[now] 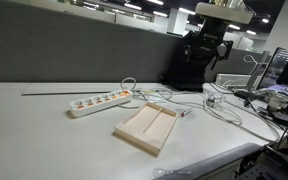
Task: Put the screwdriver on the tray
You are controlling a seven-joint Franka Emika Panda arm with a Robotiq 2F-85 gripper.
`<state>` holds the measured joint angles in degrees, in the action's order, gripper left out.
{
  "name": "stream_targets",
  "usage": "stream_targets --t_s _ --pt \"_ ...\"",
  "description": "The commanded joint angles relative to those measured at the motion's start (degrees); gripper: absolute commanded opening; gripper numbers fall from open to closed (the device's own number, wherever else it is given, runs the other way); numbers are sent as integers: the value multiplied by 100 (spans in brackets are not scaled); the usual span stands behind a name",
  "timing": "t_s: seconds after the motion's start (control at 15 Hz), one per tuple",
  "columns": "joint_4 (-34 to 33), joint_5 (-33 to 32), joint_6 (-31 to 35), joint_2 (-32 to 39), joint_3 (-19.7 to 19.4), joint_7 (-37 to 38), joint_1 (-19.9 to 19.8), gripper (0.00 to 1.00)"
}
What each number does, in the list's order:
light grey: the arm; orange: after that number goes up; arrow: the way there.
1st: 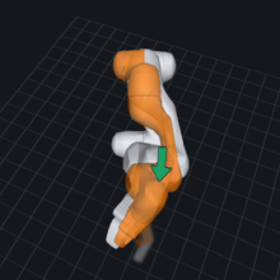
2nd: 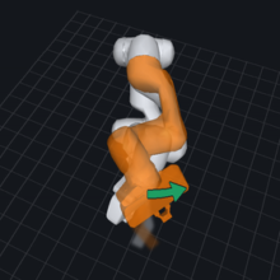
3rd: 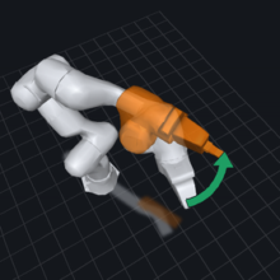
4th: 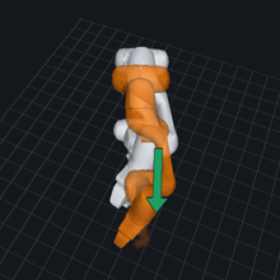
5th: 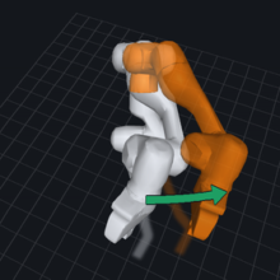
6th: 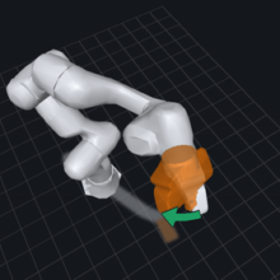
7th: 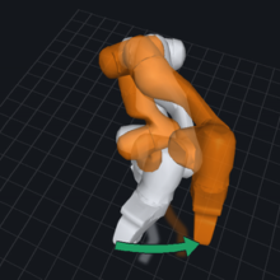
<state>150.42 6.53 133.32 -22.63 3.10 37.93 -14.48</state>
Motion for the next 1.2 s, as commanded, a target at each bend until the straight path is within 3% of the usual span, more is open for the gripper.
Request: stream_targets --t_s 0.0,0.27,0.47,1.13 --pt "-119 -251 780 613 -205 598 -295 100" --pt "-268 -631 1628 1399 -411 1086 -553 100" --pt "-490 -994 1855 2016 -626 1446 -552 100" --pt "-1553 -672 1763 3627 -1285 1103 325 100"
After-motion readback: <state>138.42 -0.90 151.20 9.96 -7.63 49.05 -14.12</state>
